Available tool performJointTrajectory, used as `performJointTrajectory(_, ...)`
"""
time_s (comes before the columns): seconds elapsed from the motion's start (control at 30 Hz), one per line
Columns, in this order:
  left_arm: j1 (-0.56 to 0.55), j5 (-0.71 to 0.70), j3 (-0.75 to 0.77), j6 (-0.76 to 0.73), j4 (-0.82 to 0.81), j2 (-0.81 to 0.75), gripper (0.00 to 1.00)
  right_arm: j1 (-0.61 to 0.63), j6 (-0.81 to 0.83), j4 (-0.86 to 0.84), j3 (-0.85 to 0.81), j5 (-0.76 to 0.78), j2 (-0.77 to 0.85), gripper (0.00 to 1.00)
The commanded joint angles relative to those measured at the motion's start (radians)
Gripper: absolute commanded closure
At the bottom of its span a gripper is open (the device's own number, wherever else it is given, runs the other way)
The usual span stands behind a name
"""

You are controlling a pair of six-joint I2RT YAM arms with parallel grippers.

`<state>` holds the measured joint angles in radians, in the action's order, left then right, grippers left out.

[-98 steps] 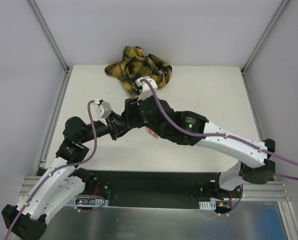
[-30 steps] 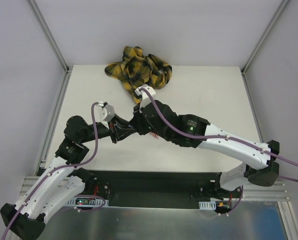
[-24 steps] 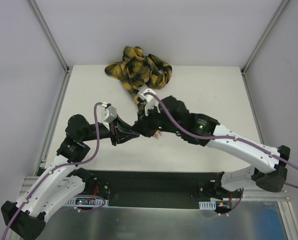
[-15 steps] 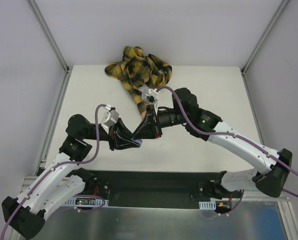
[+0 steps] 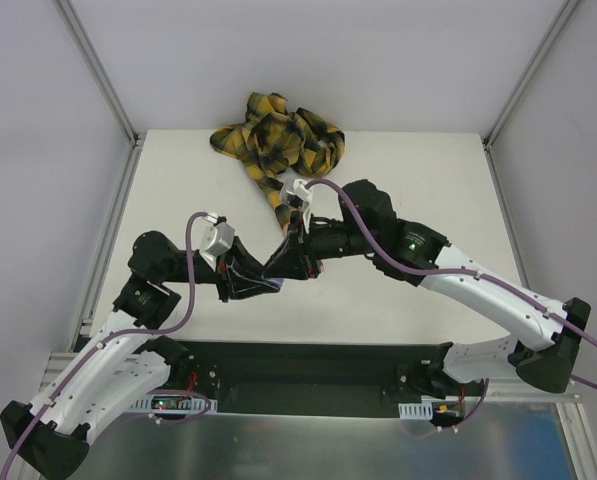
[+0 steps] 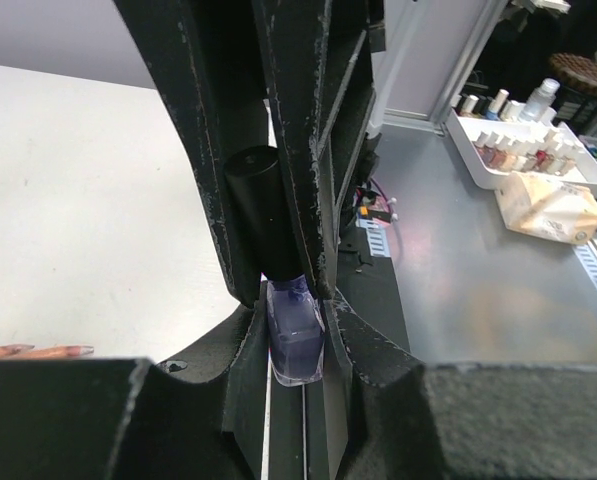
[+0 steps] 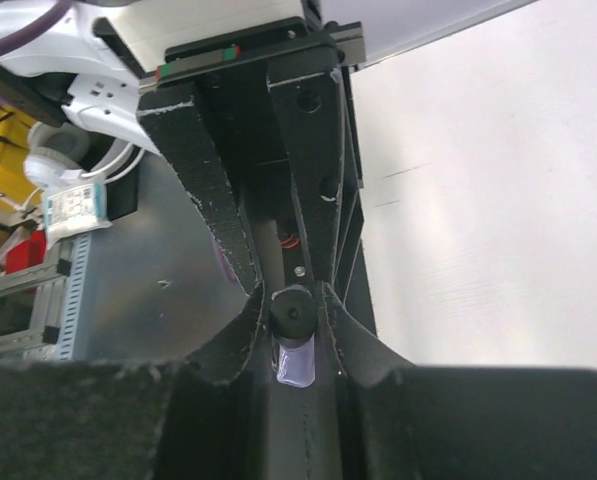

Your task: Paint the nails

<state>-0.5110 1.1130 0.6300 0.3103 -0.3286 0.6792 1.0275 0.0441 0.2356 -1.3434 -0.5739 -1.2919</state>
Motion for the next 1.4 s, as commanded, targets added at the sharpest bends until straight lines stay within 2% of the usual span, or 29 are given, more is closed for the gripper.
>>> performJointTrajectory(0.0,-0.014,-0.122,0.042,-0.062,-0.044,-0.041,1.0,0.046,0.039,0.056,-0.036,0.14,-0.001,0.93)
performJointTrajectory(0.07,-0.014,-0.156,0.04,-0.077,-0.029,-0.053,1.0,0.052,0.045,0.064,-0.034,0.164,0.0,0.87)
performJointTrajectory(0.3,-0.012,-0.214,0.034,-0.096,-0.018,-0.076,1.0,0.095,0.048,0.1,-0.071,0.265,-0.018,0.8)
performJointTrajectory(0.53,-0.012,-0.203,0.034,-0.103,-0.017,-0.067,1.0,0.109,-0.003,0.172,-0.152,0.368,-0.041,0.46)
performJointTrajectory(0.67,-0.012,-0.193,0.036,-0.1,-0.017,-0.064,1.0,0.109,-0.024,0.194,-0.178,0.425,-0.029,0.33)
performJointTrajectory(0.9,-0.012,-0.176,0.039,-0.097,-0.017,-0.058,1.0,0.109,-0.027,0.192,-0.175,0.421,0.012,0.26)
performJointTrajectory(1.13,-0.014,-0.163,0.042,-0.094,-0.017,-0.046,1.0,0.108,-0.039,0.11,-0.151,0.364,0.029,0.25)
performJointTrajectory(1.37,-0.014,-0.17,0.04,-0.096,-0.015,-0.05,1.0,0.095,-0.085,0.11,-0.158,0.344,0.026,0.25)
